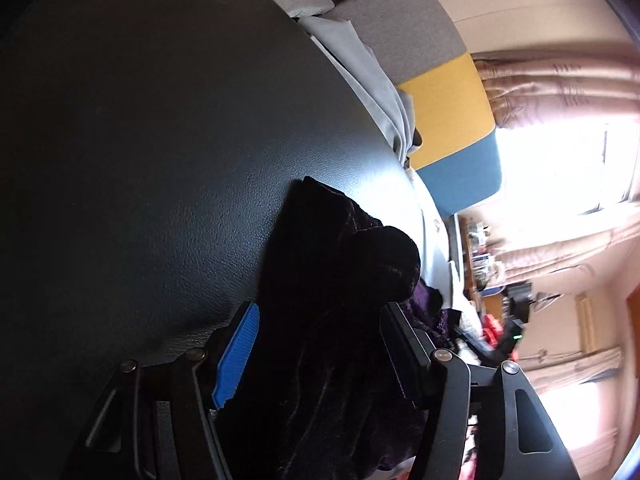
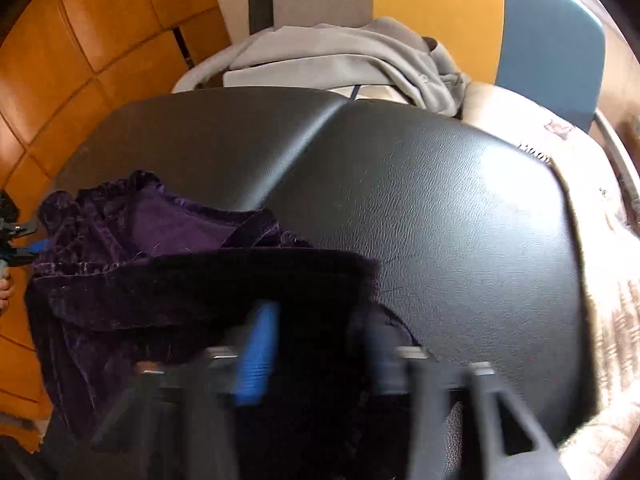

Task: Fold clothes

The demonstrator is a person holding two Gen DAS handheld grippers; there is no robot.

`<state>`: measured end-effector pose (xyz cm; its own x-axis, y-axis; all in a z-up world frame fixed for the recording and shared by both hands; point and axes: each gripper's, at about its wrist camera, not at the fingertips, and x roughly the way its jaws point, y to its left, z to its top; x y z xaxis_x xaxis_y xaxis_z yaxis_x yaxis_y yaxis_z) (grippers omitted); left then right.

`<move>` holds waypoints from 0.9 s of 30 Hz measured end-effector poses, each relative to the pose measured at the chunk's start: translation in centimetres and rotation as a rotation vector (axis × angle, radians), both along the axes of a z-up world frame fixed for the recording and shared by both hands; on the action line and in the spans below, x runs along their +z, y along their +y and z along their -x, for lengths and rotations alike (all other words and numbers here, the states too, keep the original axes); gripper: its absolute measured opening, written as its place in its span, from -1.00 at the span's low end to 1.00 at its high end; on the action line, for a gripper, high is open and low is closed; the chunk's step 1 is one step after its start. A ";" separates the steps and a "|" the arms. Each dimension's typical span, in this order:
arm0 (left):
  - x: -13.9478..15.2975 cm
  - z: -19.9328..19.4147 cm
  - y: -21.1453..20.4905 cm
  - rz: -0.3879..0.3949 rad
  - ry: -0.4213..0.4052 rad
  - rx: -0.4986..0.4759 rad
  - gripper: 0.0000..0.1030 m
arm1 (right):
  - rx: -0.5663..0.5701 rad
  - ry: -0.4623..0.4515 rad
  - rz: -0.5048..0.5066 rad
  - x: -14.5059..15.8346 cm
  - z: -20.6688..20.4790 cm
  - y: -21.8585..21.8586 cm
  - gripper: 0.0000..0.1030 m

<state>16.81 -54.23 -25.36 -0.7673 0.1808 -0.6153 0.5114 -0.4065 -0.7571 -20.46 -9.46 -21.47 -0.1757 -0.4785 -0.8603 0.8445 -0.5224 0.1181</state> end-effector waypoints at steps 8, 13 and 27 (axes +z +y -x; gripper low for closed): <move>2.3 1.0 1.4 0.337 -0.176 -0.164 0.24 | -0.313 0.026 0.025 -1.6 2.6 4.3 -0.88; 4.2 4.8 4.5 0.628 -0.217 -0.341 0.24 | -0.344 -0.006 0.086 -2.0 2.6 4.6 -0.66; 5.4 14.5 1.5 0.158 0.132 -0.439 -0.45 | -0.339 0.062 0.133 -2.2 1.1 5.0 -0.53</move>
<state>2.31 -52.78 -19.92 -0.7127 0.4173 -0.5639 0.1695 -0.6776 -0.7156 -21.57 -4.49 -23.71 -0.3933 -0.4910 -0.7774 0.6338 -0.7572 0.1576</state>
